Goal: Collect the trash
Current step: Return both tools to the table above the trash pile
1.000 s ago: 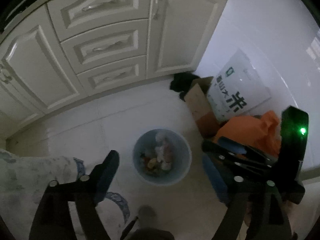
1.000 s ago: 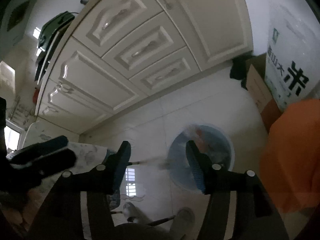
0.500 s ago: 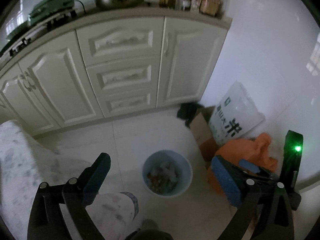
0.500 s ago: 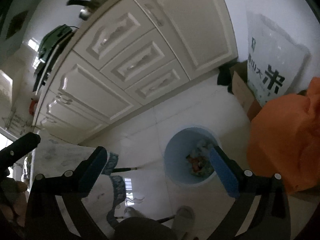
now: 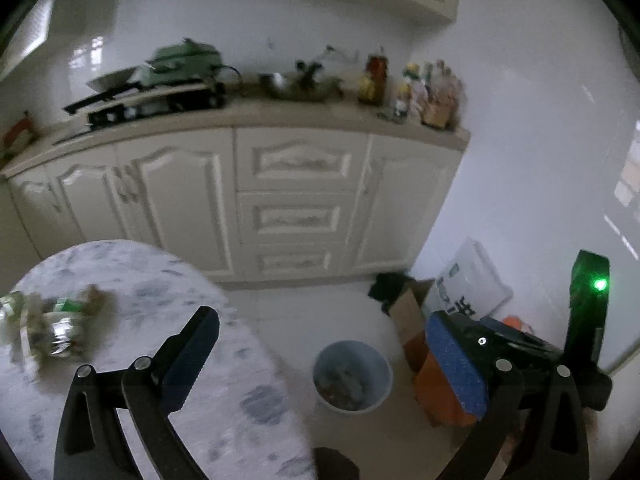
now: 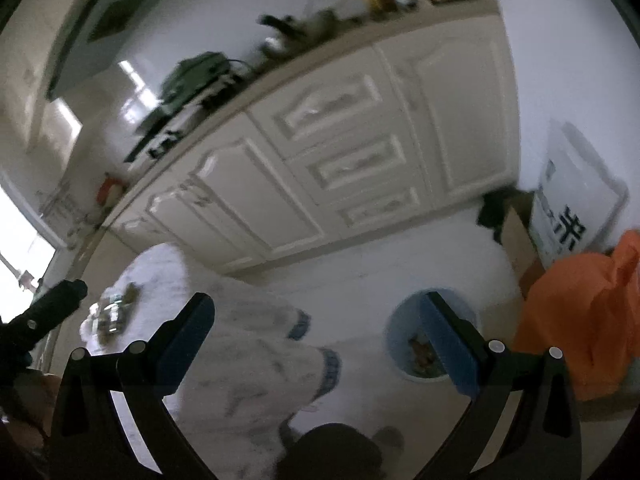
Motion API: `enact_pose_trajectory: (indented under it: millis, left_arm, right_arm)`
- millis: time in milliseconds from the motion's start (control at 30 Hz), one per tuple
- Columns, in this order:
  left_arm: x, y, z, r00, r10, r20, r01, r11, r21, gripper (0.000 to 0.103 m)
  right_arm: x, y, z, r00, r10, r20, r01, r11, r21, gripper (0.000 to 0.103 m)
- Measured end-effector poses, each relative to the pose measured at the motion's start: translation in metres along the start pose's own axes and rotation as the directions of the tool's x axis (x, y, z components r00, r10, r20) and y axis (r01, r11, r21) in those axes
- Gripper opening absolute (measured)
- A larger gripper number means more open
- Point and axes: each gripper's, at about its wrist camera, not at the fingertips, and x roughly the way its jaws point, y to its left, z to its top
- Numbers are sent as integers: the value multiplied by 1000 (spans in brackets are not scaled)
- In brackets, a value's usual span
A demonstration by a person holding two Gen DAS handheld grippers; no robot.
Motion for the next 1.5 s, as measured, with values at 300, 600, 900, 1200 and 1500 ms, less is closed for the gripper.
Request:
enact_pose_trajectory:
  millis: [300,600,900,1200,1500]
  left_arm:
    - [-139,41,-57,984,117,131,-113,993,-32,102]
    - [-242,63,-112,952,238,194,-222,970,-101,102]
    - [-294,95,-144,900,386,204,-358,920,-160,102]
    - [-284,155,-150,881,455,133,-420,879,-228,102]
    - [-203,248,-104,895,445,20,-426,869,-253,102]
  right_arm:
    - [-31,116,-13,995,87,43,-79,984,-161,103]
    - [-39,222,-34,989,142,41,-123,944,-306,103]
    - [-19,316,-54,986,169,-14,-156,876,-456,103]
    - [44,393,-76,983,145,-111,-183,803,-567,103]
    - [125,419,-90,973,72,-218,-194,770,-609,103]
